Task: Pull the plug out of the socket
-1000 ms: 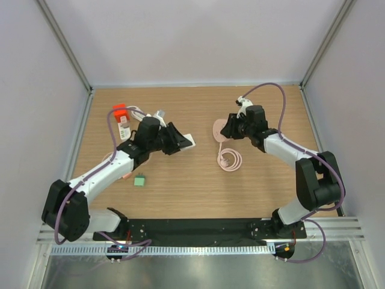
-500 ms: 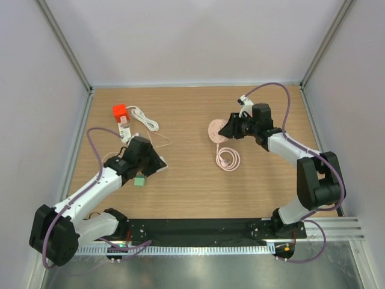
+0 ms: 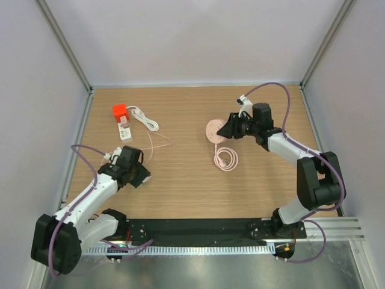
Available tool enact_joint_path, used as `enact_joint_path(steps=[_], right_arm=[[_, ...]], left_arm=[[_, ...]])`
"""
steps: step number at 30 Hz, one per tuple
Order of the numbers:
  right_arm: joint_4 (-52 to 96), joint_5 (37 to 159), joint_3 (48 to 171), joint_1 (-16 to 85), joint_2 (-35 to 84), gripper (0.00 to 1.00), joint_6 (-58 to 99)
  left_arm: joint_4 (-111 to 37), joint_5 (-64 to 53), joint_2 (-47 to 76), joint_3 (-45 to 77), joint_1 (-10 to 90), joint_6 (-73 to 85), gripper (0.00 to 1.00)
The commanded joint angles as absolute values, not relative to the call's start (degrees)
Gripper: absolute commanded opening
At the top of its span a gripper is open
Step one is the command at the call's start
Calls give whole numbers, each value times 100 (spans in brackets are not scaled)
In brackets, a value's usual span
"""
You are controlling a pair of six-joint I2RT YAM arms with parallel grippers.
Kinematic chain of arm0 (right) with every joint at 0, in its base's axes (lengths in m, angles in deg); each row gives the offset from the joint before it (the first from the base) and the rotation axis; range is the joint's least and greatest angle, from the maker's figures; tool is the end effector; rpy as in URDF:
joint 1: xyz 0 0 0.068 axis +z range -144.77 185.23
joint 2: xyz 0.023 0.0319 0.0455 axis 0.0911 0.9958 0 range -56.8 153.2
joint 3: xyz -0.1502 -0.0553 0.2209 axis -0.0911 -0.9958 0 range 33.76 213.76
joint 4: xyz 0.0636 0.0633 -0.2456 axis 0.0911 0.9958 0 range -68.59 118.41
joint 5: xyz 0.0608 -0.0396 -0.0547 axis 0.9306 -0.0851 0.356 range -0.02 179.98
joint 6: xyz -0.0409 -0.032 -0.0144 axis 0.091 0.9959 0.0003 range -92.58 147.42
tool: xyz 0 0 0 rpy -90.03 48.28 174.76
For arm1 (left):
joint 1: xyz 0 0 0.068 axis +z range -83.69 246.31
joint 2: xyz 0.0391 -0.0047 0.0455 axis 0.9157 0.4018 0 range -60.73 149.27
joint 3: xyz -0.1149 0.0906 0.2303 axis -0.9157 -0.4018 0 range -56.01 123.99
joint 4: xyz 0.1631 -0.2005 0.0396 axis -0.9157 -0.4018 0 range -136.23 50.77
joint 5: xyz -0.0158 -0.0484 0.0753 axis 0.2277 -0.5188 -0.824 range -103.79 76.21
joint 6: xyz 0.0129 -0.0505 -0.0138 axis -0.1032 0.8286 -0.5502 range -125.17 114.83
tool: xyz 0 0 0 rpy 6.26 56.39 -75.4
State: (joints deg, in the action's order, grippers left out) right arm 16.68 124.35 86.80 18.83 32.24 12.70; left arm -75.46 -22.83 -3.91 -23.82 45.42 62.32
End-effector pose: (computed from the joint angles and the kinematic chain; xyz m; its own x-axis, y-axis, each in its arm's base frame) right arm 0.3232 0.0989 0.2283 -0.6564 0.0570 -0.7522 -0.5132 0.6971 0.5006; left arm 0.1668 -0.0577 0.1916 -0.5717 -0.7583 -0.3132 -0.6463 0.6514 -0.3974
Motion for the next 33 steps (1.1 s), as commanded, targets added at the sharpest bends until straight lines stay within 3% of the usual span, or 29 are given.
enact_joint_path(steps=[1, 5, 6, 7, 10, 17, 33], right_arm=[[1201, 12672, 8799, 1823, 3188, 1, 1213], [1183, 12698, 8799, 1779, 3197, 1, 1178], [1183, 12707, 8799, 1771, 3197, 1, 1169], [1175, 12707, 8808, 1762, 3206, 1, 1169], [1174, 12725, 8799, 1753, 3215, 1, 1160], [1148, 12786, 8799, 1674, 3206, 1, 1134], [1051, 12630, 8956, 428, 3470, 1, 562]], left_arm=[[-7492, -2390, -202, -2393, 4635, 6321, 29], [-7448, -2311, 35, -2384, 4688, 6304, 34], [-7456, -2311, 44, -2393, 4697, 6295, 40], [-7457, -2302, 53, -2384, 4697, 6295, 53], [-7527, -2337, 0, -2340, 4706, 6260, 72], [-7957, -2452, -315, -2033, 4715, 5944, 96], [-6956, -1397, -2214, -1857, 4724, 3703, 100]])
